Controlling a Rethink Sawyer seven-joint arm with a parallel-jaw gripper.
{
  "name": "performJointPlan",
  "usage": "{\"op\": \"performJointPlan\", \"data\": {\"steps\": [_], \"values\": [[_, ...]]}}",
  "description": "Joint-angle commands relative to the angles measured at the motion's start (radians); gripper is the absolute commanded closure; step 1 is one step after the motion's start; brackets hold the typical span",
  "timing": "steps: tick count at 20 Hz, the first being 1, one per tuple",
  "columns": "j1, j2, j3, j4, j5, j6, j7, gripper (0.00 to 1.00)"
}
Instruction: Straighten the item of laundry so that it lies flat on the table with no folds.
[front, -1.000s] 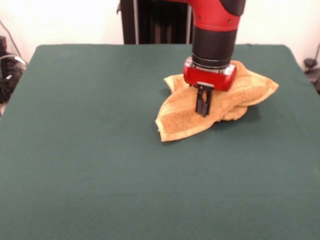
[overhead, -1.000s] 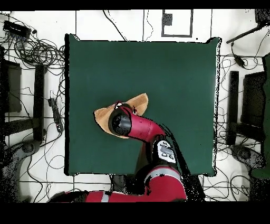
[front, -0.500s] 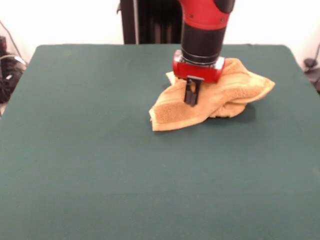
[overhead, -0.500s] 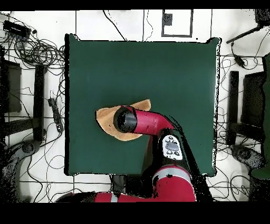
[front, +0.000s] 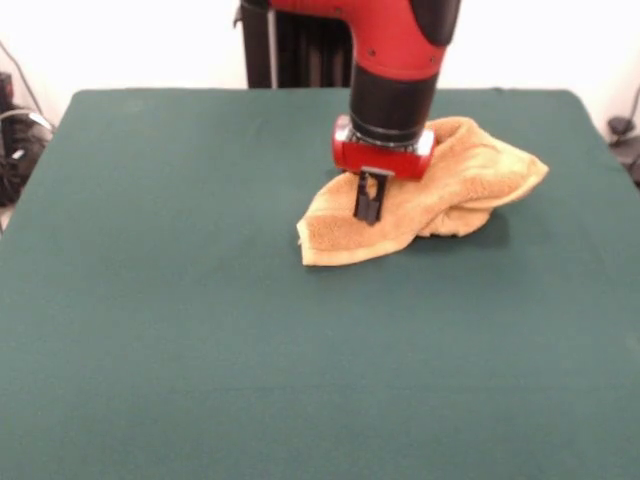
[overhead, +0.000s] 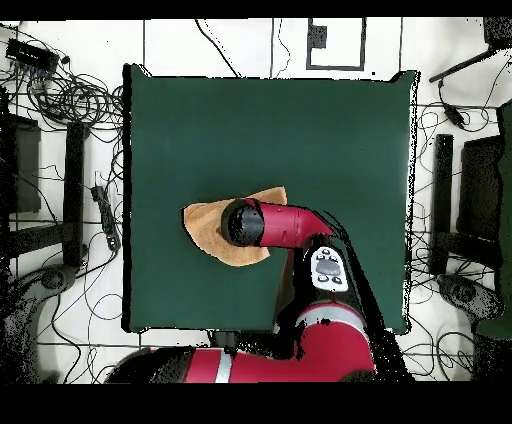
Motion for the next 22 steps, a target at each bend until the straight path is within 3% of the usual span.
{"op": "performJointPlan", "data": {"steps": [1, 22], "values": [[0.04, 0.148, 0.078, -0.107, -0.045, -0.049, 0.046, 1.0], [0.007, 0.133, 0.113, -0.117, -0.032, 0.052, 0.024, 1.0]]}}
